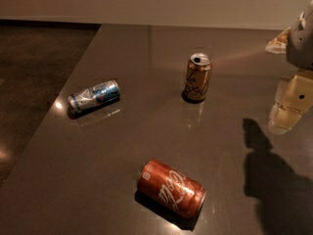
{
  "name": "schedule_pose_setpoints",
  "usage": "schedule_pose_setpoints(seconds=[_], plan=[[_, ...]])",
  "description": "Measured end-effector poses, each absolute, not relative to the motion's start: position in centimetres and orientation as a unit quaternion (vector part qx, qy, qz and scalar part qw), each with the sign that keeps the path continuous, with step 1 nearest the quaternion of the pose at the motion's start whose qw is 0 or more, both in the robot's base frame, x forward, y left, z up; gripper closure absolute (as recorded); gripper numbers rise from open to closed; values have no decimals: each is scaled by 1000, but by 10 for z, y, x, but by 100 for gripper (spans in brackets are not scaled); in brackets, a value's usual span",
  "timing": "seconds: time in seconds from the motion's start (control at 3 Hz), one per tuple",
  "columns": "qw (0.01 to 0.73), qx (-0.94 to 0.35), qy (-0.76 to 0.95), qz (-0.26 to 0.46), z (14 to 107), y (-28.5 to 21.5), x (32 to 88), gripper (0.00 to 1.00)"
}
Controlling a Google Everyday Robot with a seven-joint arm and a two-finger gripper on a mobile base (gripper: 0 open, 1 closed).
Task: Move orange can near redbull can
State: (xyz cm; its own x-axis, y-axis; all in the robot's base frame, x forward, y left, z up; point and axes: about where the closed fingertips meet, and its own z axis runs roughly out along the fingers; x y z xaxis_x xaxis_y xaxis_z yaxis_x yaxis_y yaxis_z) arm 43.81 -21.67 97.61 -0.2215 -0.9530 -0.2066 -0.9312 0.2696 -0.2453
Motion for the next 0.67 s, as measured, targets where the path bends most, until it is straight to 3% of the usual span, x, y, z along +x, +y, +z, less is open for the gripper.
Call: schedule_pose_setpoints(seconds=[0.67], plan=[[177,-590,787,-29,975,-216,450,0]])
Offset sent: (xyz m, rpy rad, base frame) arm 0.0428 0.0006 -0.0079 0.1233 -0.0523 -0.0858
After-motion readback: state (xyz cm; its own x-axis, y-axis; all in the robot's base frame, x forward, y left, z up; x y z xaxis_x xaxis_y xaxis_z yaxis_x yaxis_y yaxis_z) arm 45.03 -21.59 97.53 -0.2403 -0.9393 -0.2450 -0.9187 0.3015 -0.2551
